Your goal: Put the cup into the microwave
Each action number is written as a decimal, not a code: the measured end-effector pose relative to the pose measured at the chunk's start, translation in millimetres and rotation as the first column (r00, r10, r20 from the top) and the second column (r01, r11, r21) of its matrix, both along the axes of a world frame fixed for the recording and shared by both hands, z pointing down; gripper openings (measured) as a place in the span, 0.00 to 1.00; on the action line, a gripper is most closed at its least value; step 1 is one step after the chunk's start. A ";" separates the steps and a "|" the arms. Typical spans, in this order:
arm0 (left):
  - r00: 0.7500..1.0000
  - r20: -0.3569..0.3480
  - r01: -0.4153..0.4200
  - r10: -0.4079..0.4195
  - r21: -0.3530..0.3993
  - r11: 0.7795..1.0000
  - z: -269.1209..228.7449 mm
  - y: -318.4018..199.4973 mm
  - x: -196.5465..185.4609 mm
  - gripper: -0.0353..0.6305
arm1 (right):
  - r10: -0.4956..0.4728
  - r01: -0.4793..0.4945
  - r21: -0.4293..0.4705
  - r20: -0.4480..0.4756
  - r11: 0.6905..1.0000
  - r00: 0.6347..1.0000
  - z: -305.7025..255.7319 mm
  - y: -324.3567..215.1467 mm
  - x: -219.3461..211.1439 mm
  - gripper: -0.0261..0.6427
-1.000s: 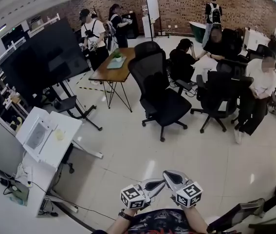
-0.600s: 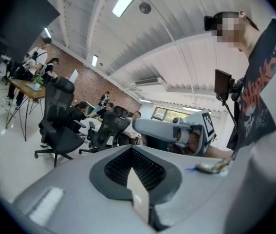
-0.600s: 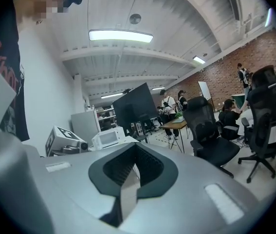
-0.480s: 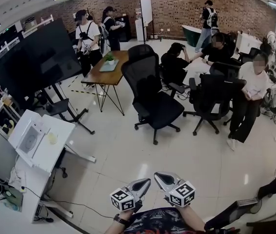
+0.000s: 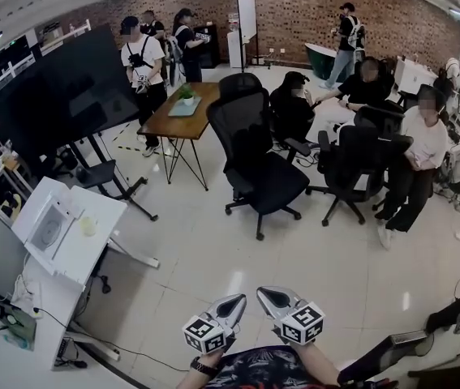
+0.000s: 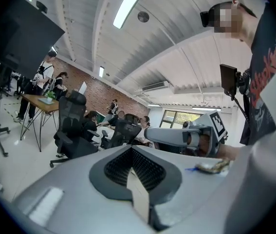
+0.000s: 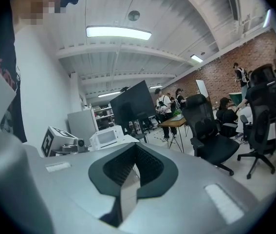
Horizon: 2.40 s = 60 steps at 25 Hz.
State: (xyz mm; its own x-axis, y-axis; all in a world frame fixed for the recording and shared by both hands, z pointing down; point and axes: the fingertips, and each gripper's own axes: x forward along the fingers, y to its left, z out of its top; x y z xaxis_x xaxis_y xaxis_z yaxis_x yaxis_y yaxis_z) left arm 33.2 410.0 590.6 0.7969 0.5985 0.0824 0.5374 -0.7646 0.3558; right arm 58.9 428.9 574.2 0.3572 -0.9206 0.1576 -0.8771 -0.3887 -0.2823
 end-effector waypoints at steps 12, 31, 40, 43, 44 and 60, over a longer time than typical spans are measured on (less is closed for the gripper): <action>0.989 0.049 0.144 -0.142 -0.054 0.988 22.4 -96.5 -43.1 0.05 | -0.075 0.076 -0.015 0.037 0.997 0.996 16.4 -88.8 -25.7 0.04; 0.892 0.078 0.443 -0.444 0.033 0.896 -2.3 -282.6 130.8 0.05 | -0.388 0.383 0.107 0.034 0.918 0.921 -3.6 -290.3 150.3 0.04; 0.769 0.083 0.637 -0.634 -0.025 0.770 -27.2 -355.9 104.8 0.05 | -0.542 0.540 0.063 0.018 0.840 0.840 -28.0 -353.9 139.5 0.04; 0.729 0.071 0.684 -0.681 -0.045 0.728 -25.2 -401.8 95.8 0.05 | -0.577 0.576 0.053 -0.004 0.816 0.817 -30.5 -400.3 136.5 0.04; 0.719 0.062 0.695 -0.692 -0.051 0.717 -24.6 -417.7 92.0 0.05 | -0.585 0.584 0.051 -0.011 0.810 0.811 -32.0 -417.4 134.6 0.04; 0.472 -0.005 0.878 -0.881 -0.083 0.471 -27.8 -655.8 -64.9 0.05 | -0.854 0.867 0.001 -0.175 0.497 0.490 -68.7 -651.7 -14.3 0.04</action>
State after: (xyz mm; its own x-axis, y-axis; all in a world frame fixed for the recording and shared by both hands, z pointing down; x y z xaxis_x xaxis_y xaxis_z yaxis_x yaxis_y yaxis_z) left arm -31.7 -245.8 562.9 0.9082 -0.4174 0.0289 -0.3907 -0.8214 0.4155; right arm 44.6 -222.8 505.5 -0.6100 -0.7871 0.0917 -0.7912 0.5987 -0.1248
